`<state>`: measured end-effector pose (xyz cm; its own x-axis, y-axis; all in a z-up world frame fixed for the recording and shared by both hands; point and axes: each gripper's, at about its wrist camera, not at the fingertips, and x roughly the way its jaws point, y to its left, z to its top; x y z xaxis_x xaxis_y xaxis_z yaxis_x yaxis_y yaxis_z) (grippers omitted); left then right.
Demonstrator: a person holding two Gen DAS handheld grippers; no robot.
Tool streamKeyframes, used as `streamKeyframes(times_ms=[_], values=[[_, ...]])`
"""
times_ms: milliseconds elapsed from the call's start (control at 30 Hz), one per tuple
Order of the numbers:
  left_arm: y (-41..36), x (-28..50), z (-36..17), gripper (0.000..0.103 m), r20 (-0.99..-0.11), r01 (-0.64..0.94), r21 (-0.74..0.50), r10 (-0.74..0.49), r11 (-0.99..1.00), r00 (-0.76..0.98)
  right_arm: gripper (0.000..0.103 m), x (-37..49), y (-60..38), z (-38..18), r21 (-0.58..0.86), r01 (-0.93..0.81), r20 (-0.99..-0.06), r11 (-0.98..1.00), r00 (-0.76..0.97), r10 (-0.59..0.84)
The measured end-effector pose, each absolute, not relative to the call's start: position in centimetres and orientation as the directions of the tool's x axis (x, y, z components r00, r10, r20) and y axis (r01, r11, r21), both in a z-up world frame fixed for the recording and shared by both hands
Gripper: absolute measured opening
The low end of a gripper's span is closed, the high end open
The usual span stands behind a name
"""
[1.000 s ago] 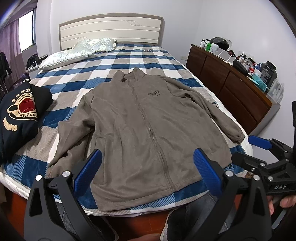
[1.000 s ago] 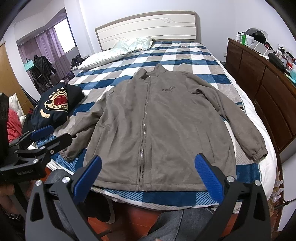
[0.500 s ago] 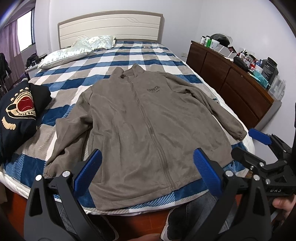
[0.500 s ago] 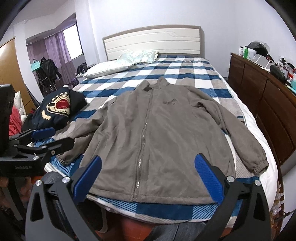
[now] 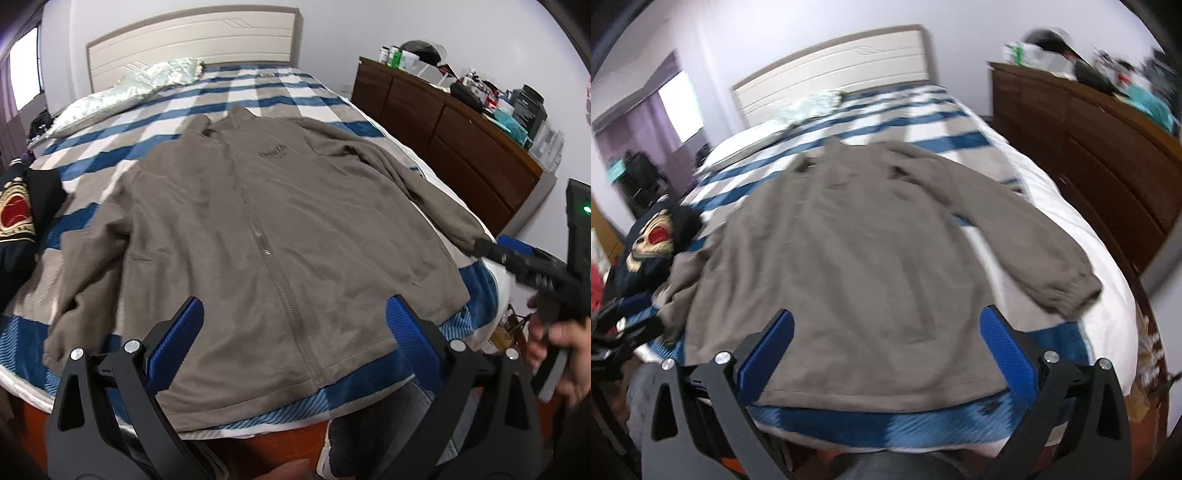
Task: Fold large clothes
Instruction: 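Grasp the cuff of the jacket sleeve with the right gripper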
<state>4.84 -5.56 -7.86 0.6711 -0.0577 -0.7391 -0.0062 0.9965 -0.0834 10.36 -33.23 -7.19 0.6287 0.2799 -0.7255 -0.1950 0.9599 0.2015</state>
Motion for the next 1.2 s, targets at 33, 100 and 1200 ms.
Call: streamKeyframes(times_ms=[33,100,1200], values=[[-5.9,5.1,-8.2,0.096,-0.744,-0.001,-0.082,-0.061,0.997,0.666,0.099,11.0,-34.5,-7.7,0.215,-0.170,-0.725,0.962,0.633,0.274],[-6.5,5.7,-8.7,0.096,-0.748,0.012,-0.082,-0.069,0.997,0.661,0.099,12.6,-37.5,-8.8,0.252,-0.100,-0.735,0.962,0.627,0.258],[-2.6,11.5,-16.4,0.096,-0.744,0.123,-0.132,-0.180,0.984,0.643,0.015,22.7,-48.5,-12.2,0.274,0.058,-0.826,0.960,0.526,0.204]])
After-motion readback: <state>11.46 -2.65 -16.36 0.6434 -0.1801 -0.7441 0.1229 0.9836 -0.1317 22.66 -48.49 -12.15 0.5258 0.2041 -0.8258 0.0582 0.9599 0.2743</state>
